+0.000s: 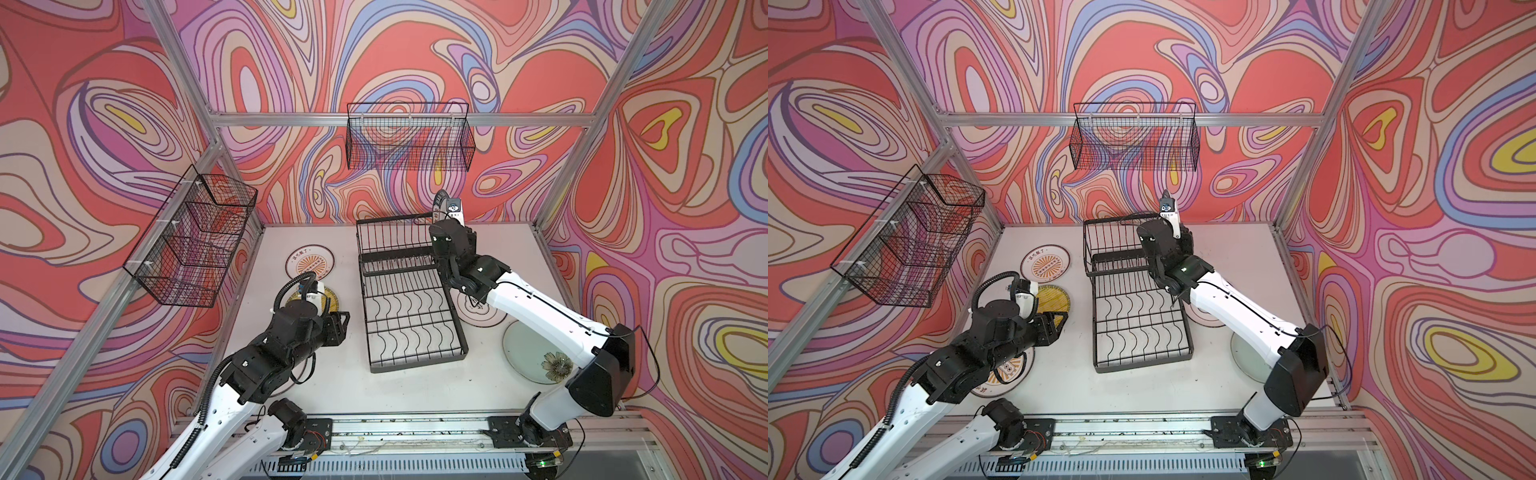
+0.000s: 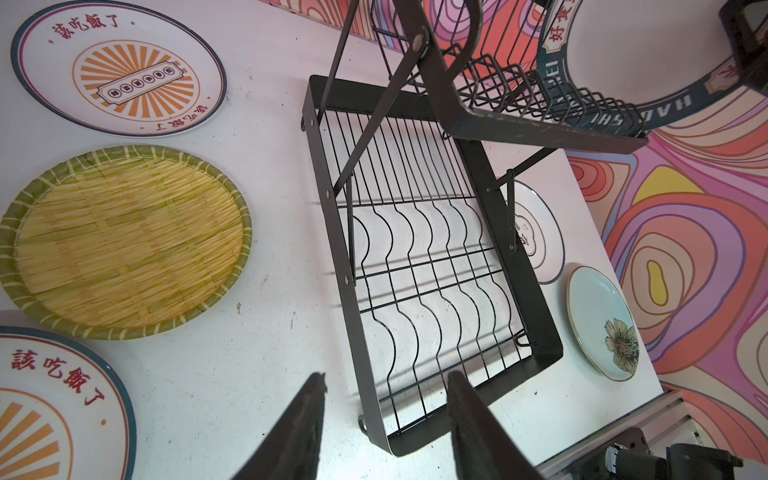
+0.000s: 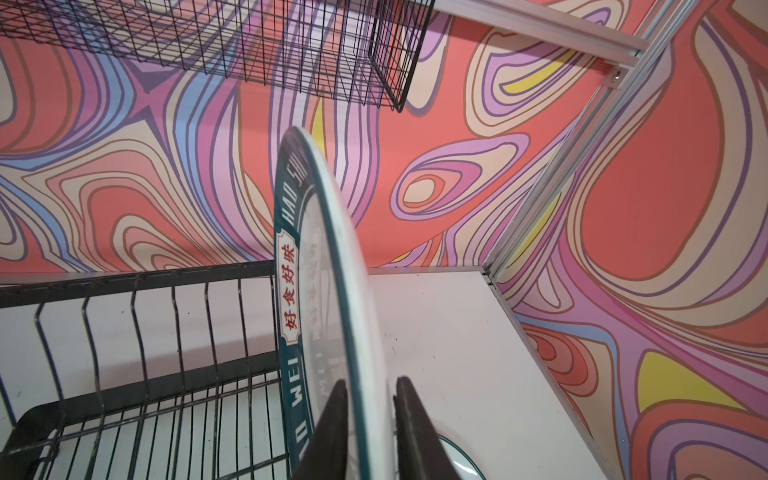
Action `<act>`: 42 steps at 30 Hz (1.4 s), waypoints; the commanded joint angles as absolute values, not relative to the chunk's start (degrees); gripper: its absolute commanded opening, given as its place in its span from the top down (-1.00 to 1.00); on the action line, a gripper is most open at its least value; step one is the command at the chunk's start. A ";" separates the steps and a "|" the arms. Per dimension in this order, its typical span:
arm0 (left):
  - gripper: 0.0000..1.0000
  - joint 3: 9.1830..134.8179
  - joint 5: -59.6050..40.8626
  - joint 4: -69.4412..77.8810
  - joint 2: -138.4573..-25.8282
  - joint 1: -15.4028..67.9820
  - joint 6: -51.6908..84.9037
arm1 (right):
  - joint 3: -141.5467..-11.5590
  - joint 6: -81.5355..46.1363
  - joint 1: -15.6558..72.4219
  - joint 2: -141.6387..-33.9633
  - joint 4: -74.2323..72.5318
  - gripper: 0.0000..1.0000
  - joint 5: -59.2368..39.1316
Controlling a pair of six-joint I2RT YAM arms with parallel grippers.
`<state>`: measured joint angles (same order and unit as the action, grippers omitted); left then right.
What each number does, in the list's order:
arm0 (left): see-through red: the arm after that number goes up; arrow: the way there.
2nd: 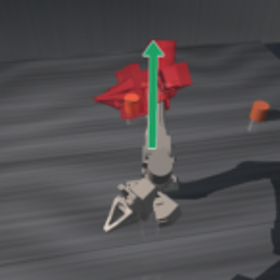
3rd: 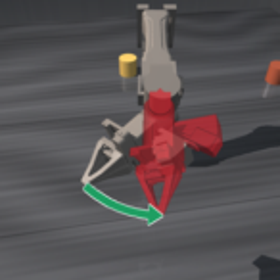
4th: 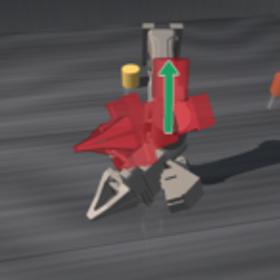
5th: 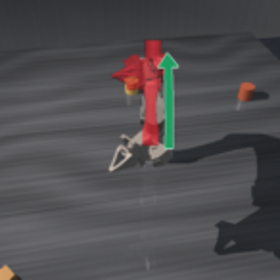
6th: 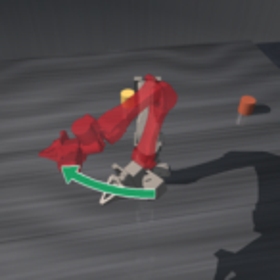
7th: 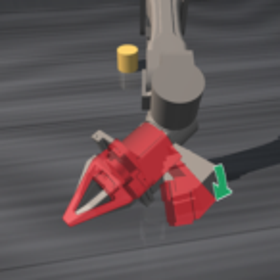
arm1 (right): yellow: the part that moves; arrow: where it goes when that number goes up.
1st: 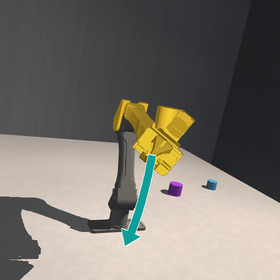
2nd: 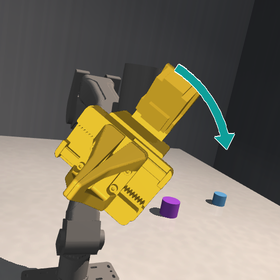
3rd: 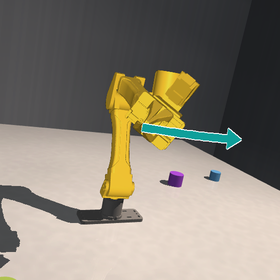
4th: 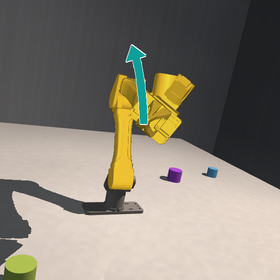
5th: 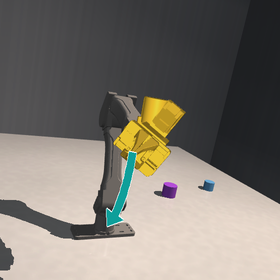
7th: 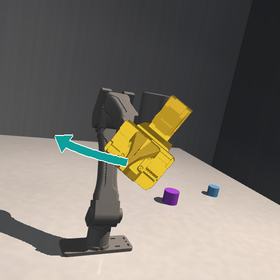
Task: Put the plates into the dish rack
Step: 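Lower the green-rimmed plate into the rack's far slot with the right gripper, then open the right gripper and draw it back from the standing plate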
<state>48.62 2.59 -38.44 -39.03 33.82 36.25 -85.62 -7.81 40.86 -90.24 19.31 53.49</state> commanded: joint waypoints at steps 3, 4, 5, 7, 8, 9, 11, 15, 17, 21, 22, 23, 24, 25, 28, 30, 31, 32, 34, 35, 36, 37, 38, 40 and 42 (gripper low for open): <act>-0.02 48.34 2.86 -40.18 -38.28 34.21 36.83 | -85.51 -8.09 41.11 -90.60 19.60 0.48 53.27; -0.02 48.34 2.98 -40.33 -38.23 34.19 36.86 | -85.52 -8.00 41.13 -90.47 19.51 0.48 53.26; -0.02 48.27 2.92 -40.39 -38.11 34.19 36.88 | -85.52 -7.87 41.13 -90.41 19.40 0.41 53.26; -0.02 48.26 3.06 -40.39 -38.06 34.20 36.91 | -85.59 -7.57 41.11 -90.22 19.03 0.35 53.09; -0.02 48.26 3.03 -40.38 -38.08 34.21 36.83 | -85.61 -7.35 41.11 -90.04 18.83 0.30 52.96; -0.03 48.26 3.17 -40.34 -38.06 34.21 36.88 | -85.61 -7.25 41.20 -89.87 18.68 0.30 52.68; -0.04 48.26 3.16 -40.25 -38.06 34.19 36.87 | -85.53 -7.16 41.13 -89.42 18.30 0.24 52.08; -0.05 48.21 3.25 -40.10 -38.28 34.20 36.79 | -84.60 -6.66 41.12 -87.86 16.39 0.11 49.58; -0.05 48.17 3.25 -39.93 -38.40 34.19 36.73 | -84.38 -6.30 41.07 -87.09 16.00 0.08 48.76; -0.05 48.09 3.20 -39.42 -38.76 34.19 36.54 | -84.34 -5.17 41.13 -86.04 15.45 0.03 48.17; -0.05 48.08 3.16 -39.27 -38.83 34.19 36.48 | -84.21 -4.82 41.12 -85.74 15.13 0.02 48.14; -0.05 48.08 3.12 -39.12 -38.96 34.19 36.51 | -84.11 -4.68 41.13 -85.47 15.09 0.02 47.78; -0.06 48.21 3.16 -38.99 -39.09 34.19 36.52 | -83.96 -4.63 41.13 -85.15 14.98 0.02 47.44; -0.06 48.16 3.16 -38.89 -39.27 34.19 36.50 | -83.78 -4.50 41.13 -84.85 14.81 -0.01 47.17; -0.06 48.26 3.08 -38.79 -39.82 34.20 36.41 | -83.12 -4.40 41.06 -83.62 14.46 -0.08 46.26; -0.07 48.25 3.30 -38.77 -40.15 34.19 36.55 | -82.51 -4.57 41.09 -82.58 14.18 -0.15 45.16; -0.07 48.18 3.49 -38.74 -40.38 34.19 36.63 | -82.07 -4.62 41.13 -81.79 14.03 -0.20 44.46; -0.07 47.96 3.74 -38.60 -40.58 34.21 36.86 | -81.54 -4.72 41.08 -81.00 13.81 -0.25 43.76; -0.07 47.08 4.35 -38.02 -40.96 34.19 38.10 | -80.64 -5.17 41.07 -79.24 13.86 -0.32 42.39; -0.07 46.36 4.42 -37.52 -41.21 34.19 38.90 | -79.91 -5.45 41.11 -78.15 13.93 -0.36 41.59; -0.07 45.72 4.32 -37.12 -41.46 34.19 39.70 | -79.43 -5.90 41.02 -77.17 14.22 -0.38 40.96; -0.06 45.09 4.31 -36.79 -41.72 34.19 40.59 | -78.84 -6.42 40.95 -76.00 14.70 -0.39 40.20; -0.06 44.46 4.62 -36.58 -42.04 34.19 41.35 | -78.18 -7.10 40.77 -74.83 15.14 -0.40 39.56; -0.05 43.08 5.55 -36.22 -42.52 34.19 42.95 | -77.06 -8.34 40.11 -72.73 16.29 -0.42 38.26; -0.05 41.60 6.31 -35.68 -42.93 34.20 44.45 | -75.78 -9.64 38.35 -70.71 17.94 -0.42 36.12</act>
